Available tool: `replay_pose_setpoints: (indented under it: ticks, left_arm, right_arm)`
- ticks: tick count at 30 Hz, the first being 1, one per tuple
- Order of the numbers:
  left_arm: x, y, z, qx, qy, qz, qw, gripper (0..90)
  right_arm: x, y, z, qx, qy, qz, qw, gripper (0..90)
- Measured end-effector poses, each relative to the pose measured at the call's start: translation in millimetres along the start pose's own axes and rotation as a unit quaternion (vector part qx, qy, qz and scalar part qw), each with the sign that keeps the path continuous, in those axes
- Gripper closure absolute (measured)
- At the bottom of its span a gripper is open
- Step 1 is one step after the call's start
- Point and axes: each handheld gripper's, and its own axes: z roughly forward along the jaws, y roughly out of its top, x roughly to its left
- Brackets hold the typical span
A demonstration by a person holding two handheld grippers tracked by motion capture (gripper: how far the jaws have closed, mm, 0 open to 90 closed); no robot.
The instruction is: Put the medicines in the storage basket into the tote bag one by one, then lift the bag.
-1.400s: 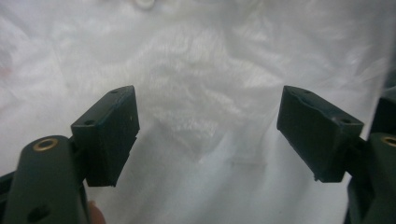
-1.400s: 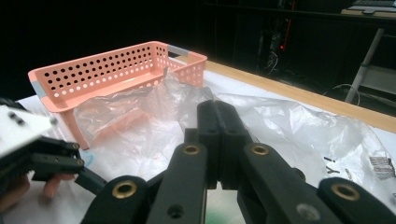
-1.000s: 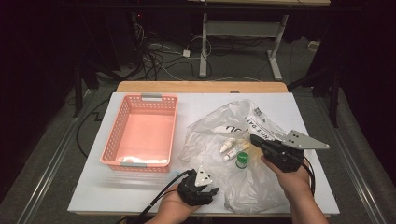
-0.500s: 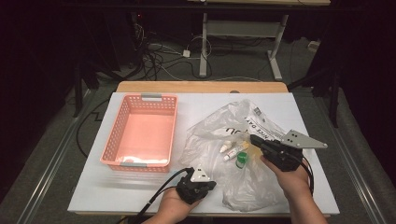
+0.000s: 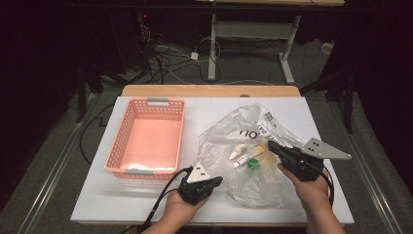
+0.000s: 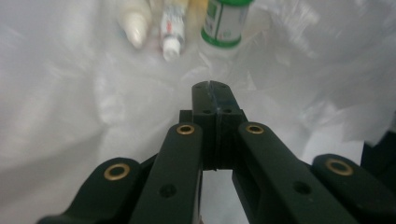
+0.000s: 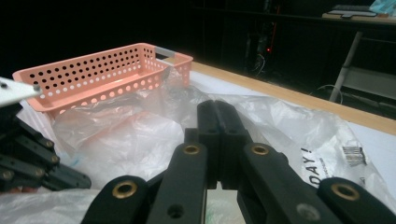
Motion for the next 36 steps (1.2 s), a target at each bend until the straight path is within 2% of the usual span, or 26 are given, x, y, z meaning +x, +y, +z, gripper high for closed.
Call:
replay_pose_setpoints:
  ticks: [3, 6, 12, 16, 20, 26, 30, 35, 36]
  left_arm:
    - [2.1, 8.6, -5.7, -0.027, 0.01, 0.002, 0.9996, 89.0]
    - [8.2, 18.0, -10.8, -0.053, 0.015, -0.009, 0.9984, 89.0]
    - [19.6, 38.0, -16.6, -0.101, 0.027, -0.018, 0.9944, 89.0]
    - [19.9, 53.4, -14.7, -0.12, 0.033, -0.01, 0.9922, 89.0]
    - [22.2, 73.5, -15.7, -0.146, 0.036, -0.01, 0.9886, 89.0]
    - [26.9, 106.4, -23.1, -0.18, 0.045, -0.003, 0.9826, 89.1]
    - [26.3, 134.9, -27.6, -0.199, 0.051, 0.014, 0.9787, 89.1]
    - [20.6, 173.0, -36.6, -0.22, 0.055, 0.038, 0.9731, 89.1]
    - [18.7, 180.0, -38.0, -0.226, 0.057, 0.044, 0.9716, 89.1]
  right_arm:
    - [-2.2, 1.5, -2.5, -0.009, -0.006, 0.005, 0.9999, 90.0]
    - [-5.2, 4.2, -4.5, -0.016, -0.014, 0.004, 0.9998, 90.0]
    - [-11.2, 11.0, -3.3, -0.03, -0.037, 0.006, 0.9989, 90.0]
    - [-14.5, 16.5, 0.5, -0.042, -0.046, 0.016, 0.9979, 90.0]
    - [-17.4, 25.4, 4.6, -0.044, -0.054, 0.013, 0.9975, 90.0]
    - [-28.8, 49.9, 8.0, -0.067, -0.072, 0.011, 0.9951, 90.0]
    - [-35.2, 70.3, 11.0, -0.083, -0.088, 0.009, 0.9927, 90.0]
    - [-42.0, 100.5, 10.1, -0.101, -0.105, -0.012, 0.9892, 90.0]
    - [-42.3, 106.9, 9.6, -0.107, -0.109, -0.01, 0.9882, 90.0]
